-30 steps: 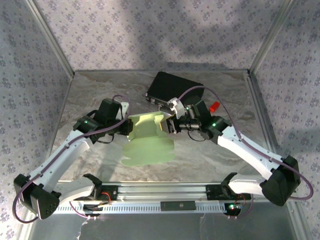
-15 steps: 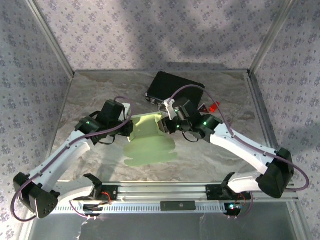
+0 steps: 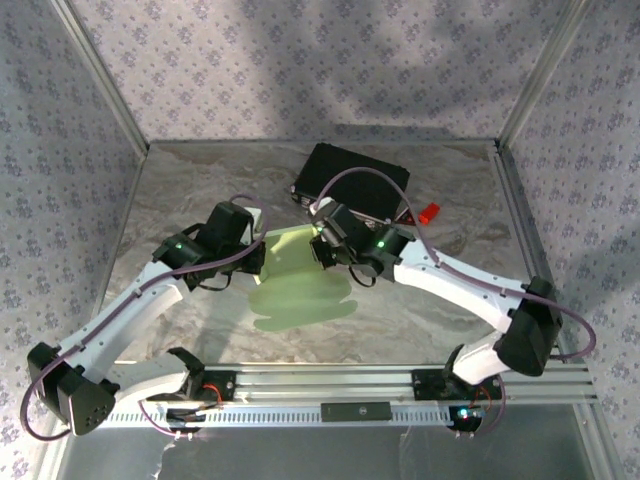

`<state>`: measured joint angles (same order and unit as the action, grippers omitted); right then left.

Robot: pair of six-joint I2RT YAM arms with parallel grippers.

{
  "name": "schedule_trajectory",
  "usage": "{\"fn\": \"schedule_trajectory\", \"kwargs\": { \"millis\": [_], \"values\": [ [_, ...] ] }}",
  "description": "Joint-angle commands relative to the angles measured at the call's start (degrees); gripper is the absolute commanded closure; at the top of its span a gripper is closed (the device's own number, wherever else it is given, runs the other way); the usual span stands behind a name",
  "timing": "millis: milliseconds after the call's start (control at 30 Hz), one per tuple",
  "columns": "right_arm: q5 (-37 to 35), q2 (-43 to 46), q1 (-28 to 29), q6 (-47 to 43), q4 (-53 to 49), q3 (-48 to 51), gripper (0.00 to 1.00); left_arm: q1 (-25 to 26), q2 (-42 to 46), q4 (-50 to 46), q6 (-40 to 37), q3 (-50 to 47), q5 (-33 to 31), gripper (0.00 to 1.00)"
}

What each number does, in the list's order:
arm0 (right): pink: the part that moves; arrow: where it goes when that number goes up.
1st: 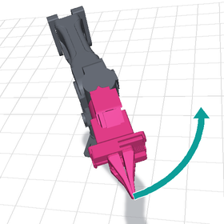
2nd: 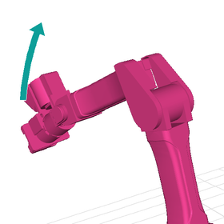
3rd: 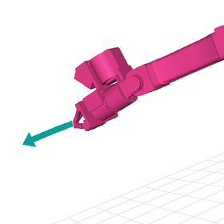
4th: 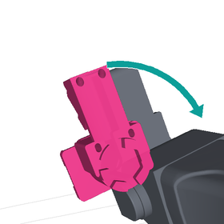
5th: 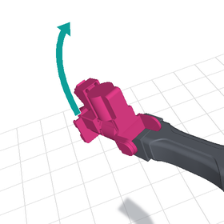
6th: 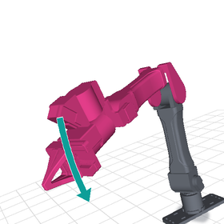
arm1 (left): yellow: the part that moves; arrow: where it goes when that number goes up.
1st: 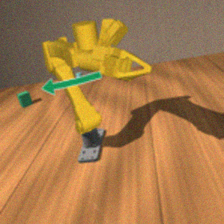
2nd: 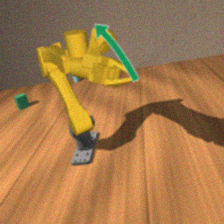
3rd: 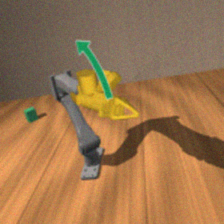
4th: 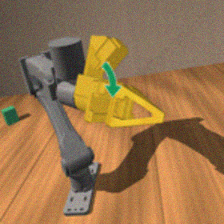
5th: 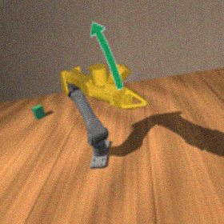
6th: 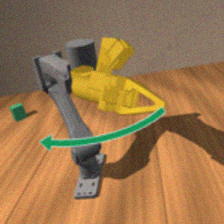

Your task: Fold the paper box

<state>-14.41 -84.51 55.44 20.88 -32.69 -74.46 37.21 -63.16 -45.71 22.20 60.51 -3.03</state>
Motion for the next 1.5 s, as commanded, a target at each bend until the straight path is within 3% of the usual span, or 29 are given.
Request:
{"fn": "schedule_trajectory", "kwargs": {
  "millis": [0, 367, 800, 933, 1133, 1467],
  "values": [
    [-6.92, -3.14, 2.81, 3.55, -1.48, -4.15, 0.82, 2.11, 0.15, 2.21, -0.47, 2.72, 4.62, 1.0],
    [-18.94, -10.45, 6.33, 10.55, -11.57, -11.94, 0.96, 3.14, 0.14, 2.27, 0.0, 2.69, 3.71, 1.0],
    [-15.66, -8.25, 5.38, 12.99, -9.61, -10.27, 1.0, 3.51, 0.84, 3.98, 1.51, 1.28, 3.64, 1.0],
    [-13.21, -7.01, 5.03, 12.71, -7.94, -9.56, 0.77, 3.66, 0.41, 3.85, 1.88, 0.88, 3.3, 1.0],
    [-5.29, -2.73, 2.75, 11.73, -4.45, -7.29, 0.6, 3.58, 0.15, 4.01, 2.52, 0.61, 1.99, 1.0],
    [-2.9, 2.92, -0.05, 11.05, -4.54, -4.06, 0.52, 3.63, -0.47, 4.0, 2.94, 0.9, 1.28, 1.0]
  ]
}}
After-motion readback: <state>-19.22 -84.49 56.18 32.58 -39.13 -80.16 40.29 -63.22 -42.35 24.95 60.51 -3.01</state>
